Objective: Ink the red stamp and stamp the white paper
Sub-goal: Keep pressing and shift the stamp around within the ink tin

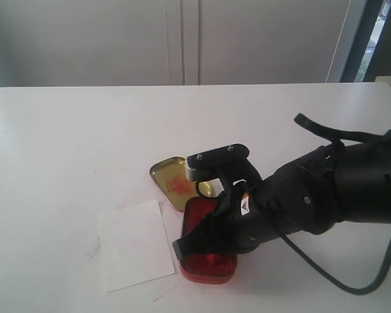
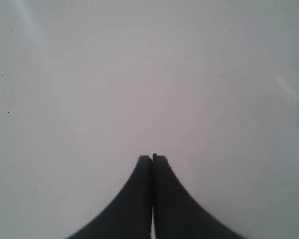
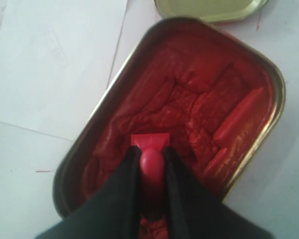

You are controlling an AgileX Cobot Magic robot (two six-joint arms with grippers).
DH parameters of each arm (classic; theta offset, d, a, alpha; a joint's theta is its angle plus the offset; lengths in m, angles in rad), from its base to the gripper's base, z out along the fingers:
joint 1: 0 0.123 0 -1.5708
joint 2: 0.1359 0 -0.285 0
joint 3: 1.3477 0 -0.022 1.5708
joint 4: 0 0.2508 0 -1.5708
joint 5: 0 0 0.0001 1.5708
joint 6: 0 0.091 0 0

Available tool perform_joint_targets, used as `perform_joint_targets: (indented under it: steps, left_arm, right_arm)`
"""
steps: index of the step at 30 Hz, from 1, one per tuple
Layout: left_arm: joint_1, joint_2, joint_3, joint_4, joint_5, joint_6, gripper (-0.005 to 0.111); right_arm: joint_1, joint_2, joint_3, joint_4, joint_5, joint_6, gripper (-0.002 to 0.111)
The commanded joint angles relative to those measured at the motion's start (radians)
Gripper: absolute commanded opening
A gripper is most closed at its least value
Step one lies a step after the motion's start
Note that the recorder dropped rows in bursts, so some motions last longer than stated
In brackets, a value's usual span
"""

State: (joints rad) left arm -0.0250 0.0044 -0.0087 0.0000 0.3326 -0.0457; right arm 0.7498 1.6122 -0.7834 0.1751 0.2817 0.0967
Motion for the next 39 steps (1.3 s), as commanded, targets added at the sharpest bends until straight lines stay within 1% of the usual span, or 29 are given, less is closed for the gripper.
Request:
perform_joint_targets:
  steps: [1, 3, 6, 18, 21, 24, 26, 35, 39]
  left_arm:
    - [0.002, -0.004, 0.009, 0.000, 0.004, -0.003, 0.000]
    - [0.002, -0.004, 0.009, 0.000, 0.004, -0.003, 0.000]
    - [0.002, -0.004, 0.009, 0.000, 0.004, -0.003, 0.000]
    - [0.002, -0.004, 0.009, 0.000, 0.004, -0.003, 0.000]
    - [0.002, -0.004, 0.009, 0.000, 0.004, -0.003, 0.000]
    - [0.002, -0.004, 0.009, 0.000, 0.004, -0.003, 0.000]
    - [0.002, -0.004, 0.009, 0.000, 0.004, -0.003, 0.000]
    - [0.002, -0.004, 0.009, 0.000, 0.004, -0.003, 0.000]
    - [0.002, -0.004, 0.009, 0.000, 0.004, -0.003, 0.000]
  right_arm:
    - [-0.003, 0.021, 0.004, -0.009, -0.012, 0.008, 0.000]
    - [-0.003, 0.016, 0.000, 0.006, -0.012, 0.013, 0.000]
    - [-0.007, 0.006, 0.009, 0.001, -0.059, 0.013, 0.000]
    - [-0.013, 0.024, 0.017, 0.011, -0.036, 0.024, 0.000]
    - [-0.027, 0.024, 0.017, 0.021, -0.029, 0.035, 0.000]
    - [-0.054, 0.024, 0.017, 0.087, -0.027, 0.031, 0.000]
    - [-0.070, 0.024, 0.017, 0.134, -0.015, -0.014, 0.000]
    - [-0.072, -0.005, 0.017, 0.331, 0.011, -0.192, 0.000]
    - [-0.072, -0.024, 0.017, 0.322, -0.007, -0.196, 0.000]
